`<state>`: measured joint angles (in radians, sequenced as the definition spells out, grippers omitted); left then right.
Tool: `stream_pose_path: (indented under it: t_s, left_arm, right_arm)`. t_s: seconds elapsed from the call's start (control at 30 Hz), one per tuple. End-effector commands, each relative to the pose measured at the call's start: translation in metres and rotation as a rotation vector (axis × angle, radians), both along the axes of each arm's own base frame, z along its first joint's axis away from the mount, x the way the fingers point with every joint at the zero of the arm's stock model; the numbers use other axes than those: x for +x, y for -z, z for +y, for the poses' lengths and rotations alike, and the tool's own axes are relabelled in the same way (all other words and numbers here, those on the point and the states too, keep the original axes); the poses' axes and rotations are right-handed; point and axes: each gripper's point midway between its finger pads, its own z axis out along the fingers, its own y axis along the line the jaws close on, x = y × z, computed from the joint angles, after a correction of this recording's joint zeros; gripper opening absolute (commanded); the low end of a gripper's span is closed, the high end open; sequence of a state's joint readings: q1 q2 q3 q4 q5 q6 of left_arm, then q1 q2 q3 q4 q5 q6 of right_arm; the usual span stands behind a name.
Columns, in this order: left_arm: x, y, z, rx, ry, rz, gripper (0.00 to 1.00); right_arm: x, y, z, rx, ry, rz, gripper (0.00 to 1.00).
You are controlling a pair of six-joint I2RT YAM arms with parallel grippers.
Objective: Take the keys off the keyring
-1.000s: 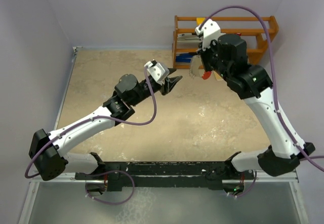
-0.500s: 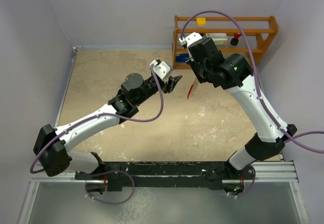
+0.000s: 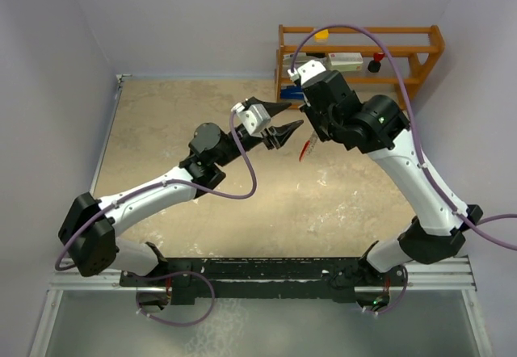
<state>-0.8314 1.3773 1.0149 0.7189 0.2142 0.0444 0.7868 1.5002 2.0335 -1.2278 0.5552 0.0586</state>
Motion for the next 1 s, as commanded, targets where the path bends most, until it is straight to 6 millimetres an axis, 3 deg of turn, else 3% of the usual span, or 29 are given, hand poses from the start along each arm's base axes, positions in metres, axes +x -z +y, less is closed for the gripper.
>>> stream_pose_path:
  t_s: [0.0,0.4,0.97]
  left_arm:
    - [-0.012,-0.017,-0.006,-0.069,0.075,-0.068,0.50]
    - [-0.001,0.020,-0.027,0.027,0.059,-0.064,0.50]
    - [0.005,0.017,-0.034,-0.030,0.026,-0.065,0.51]
  right_arm:
    - [-0.001,-0.009,0.002,0.044,0.009,-0.043,0.00]
    - [0.000,-0.009,0.008,0.048,-0.002,-0.047,0.00]
    - [0.000,-0.006,0.011,0.045,-0.005,-0.042,0.00]
